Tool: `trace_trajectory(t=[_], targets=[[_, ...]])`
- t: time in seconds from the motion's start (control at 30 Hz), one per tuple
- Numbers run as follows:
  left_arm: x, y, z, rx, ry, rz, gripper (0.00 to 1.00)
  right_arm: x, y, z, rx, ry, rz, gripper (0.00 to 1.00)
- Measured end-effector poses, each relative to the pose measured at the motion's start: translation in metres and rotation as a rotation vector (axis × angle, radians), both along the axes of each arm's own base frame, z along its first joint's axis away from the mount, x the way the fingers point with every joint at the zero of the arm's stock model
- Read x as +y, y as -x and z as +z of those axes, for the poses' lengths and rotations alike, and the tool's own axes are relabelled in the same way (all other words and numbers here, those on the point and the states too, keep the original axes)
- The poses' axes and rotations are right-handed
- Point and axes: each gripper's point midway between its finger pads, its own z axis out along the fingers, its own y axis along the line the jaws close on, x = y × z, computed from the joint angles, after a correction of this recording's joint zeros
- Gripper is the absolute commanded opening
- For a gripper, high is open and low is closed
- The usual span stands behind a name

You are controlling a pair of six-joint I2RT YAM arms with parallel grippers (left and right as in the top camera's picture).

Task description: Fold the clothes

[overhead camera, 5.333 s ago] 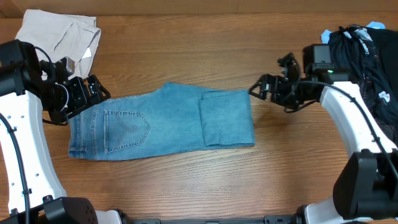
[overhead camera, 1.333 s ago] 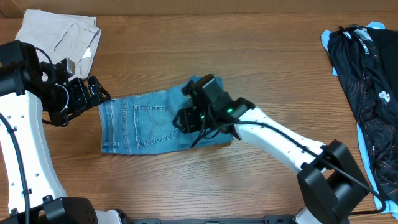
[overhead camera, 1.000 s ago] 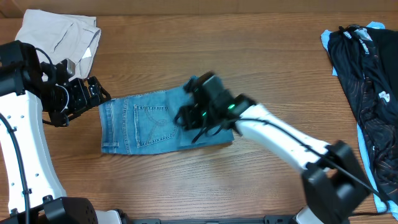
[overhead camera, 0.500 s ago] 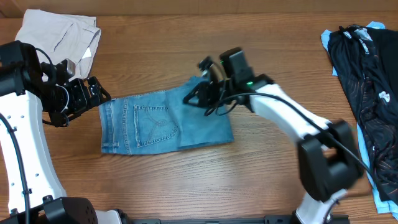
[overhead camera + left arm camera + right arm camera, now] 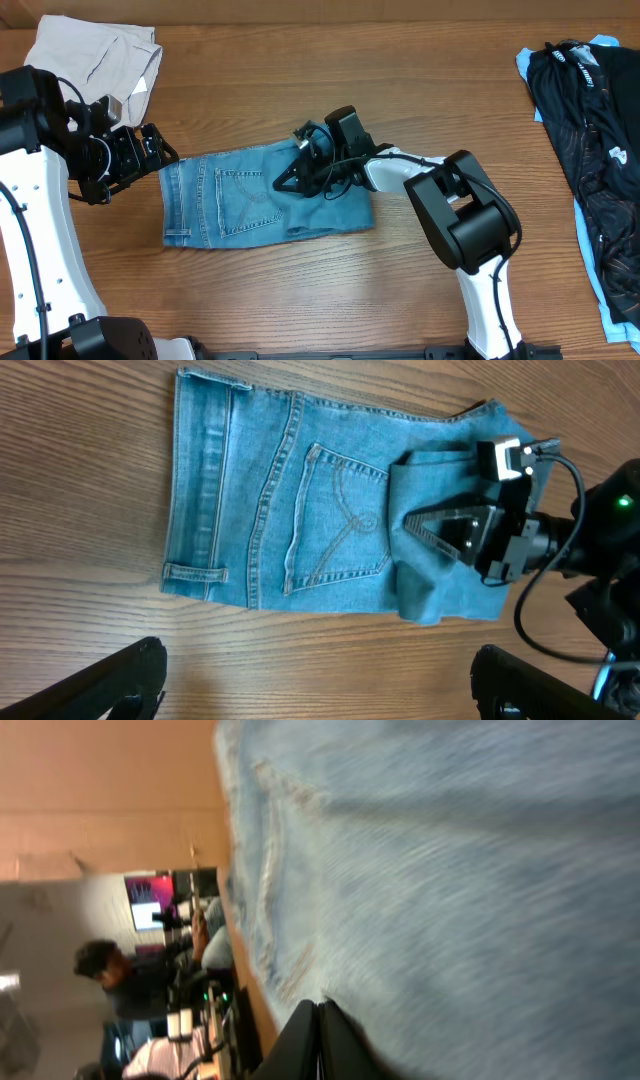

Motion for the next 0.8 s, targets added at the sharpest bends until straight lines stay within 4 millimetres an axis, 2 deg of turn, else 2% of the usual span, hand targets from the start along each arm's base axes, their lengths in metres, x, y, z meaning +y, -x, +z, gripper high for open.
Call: trace_trajectory(t=[0.13, 0.3, 0.37, 0.43, 0.47, 0.57, 0.63, 0.7, 0.8], targets=[[0.000, 0.000, 0.000, 0.000, 0.000, 0.000, 1.00, -0.012, -0.013, -0.004, 0.029, 0.005, -0.047, 0.04], [-0.001, 0.002, 0.000, 0.007, 0.003, 0.000, 1.00, -0.037, -0.034, 0.003, 0.028, 0.002, -0.108, 0.12], [-0.001, 0.002, 0.000, 0.007, 0.003, 0.000, 1.00, -0.047, -0.041, 0.016, 0.010, -0.002, -0.128, 0.18], [0.000, 0.001, 0.000, 0.006, 0.002, 0.000, 1.00, -0.055, -0.047, 0.041, -0.030, -0.015, -0.141, 0.27], [-0.001, 0.001, 0.000, 0.006, 0.002, 0.000, 1.00, -0.058, -0.048, 0.059, -0.064, -0.027, -0.142, 0.29], [0.000, 0.001, 0.000, 0.004, 0.001, 0.000, 1.00, -0.060, -0.040, 0.106, -0.120, -0.053, -0.129, 0.28], [0.000, 0.001, 0.000, 0.003, 0.001, 0.000, 1.00, -0.062, -0.027, 0.127, -0.102, -0.048, -0.114, 0.24], [0.000, 0.001, 0.000, 0.003, 0.001, 0.000, 1.00, -0.063, -0.013, 0.132, -0.057, -0.027, -0.094, 0.24], [0.000, -0.001, 0.000, -0.002, -0.001, 0.000, 1.00, -0.060, 0.007, 0.114, 0.004, 0.021, -0.057, 0.21]])
